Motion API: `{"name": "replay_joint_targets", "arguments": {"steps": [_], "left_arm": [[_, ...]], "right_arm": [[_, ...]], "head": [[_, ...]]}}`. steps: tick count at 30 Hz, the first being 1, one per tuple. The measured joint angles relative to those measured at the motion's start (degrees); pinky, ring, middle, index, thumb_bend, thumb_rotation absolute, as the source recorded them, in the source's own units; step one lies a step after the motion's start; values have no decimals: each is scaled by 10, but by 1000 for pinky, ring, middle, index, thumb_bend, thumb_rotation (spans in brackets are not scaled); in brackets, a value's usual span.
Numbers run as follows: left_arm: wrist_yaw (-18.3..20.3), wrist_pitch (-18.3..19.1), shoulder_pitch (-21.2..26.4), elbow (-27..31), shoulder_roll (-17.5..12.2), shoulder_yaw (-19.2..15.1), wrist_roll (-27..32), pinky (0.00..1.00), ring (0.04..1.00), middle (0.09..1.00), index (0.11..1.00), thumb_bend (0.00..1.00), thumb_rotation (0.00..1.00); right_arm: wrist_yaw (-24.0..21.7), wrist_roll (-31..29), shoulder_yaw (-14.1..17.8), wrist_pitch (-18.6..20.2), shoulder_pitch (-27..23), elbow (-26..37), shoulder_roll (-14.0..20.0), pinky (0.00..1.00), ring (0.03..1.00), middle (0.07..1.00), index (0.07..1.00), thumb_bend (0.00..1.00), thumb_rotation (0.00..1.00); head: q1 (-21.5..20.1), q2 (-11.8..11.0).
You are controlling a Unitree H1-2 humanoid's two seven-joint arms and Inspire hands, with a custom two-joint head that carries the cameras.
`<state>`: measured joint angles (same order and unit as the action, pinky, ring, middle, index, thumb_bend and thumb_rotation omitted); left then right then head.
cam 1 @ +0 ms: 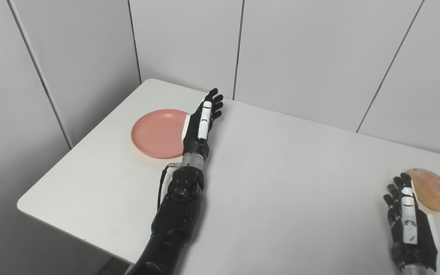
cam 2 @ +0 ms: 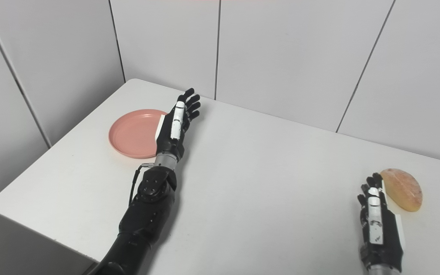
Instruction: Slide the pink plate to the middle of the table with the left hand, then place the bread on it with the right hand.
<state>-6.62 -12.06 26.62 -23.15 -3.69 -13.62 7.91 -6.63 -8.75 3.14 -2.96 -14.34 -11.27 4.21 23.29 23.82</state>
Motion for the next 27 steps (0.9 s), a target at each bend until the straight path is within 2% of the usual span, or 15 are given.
{"name": "replay_joint_targets", "arguments": {"steps": [6,12,18,27], "left_arm": [[-36,-1,3,0,-20,-41,3,767,774,757,739,519,1000],[-68,-1,6,14,-41,-75,14,783,787,770,753,533,1000],[-99,4,7,18,-59,-98,19,807,795,775,763,526,1000],[-140,1,4,-21,-103,-116,0,837,809,797,792,499,1000]], "right_arm": [[4,1,-1,3,1,3,-2,1000,1000,1000,1000,560,915],[9,1,-3,20,5,16,-5,1000,1000,1000,1000,534,916],[9,1,-4,21,6,17,-6,1000,1000,1000,1000,527,931],[9,2,-6,32,13,29,-6,1000,1000,1000,1000,522,942]], "head": [[3,-1],[4,-2],[9,-2],[14,-4]]}}
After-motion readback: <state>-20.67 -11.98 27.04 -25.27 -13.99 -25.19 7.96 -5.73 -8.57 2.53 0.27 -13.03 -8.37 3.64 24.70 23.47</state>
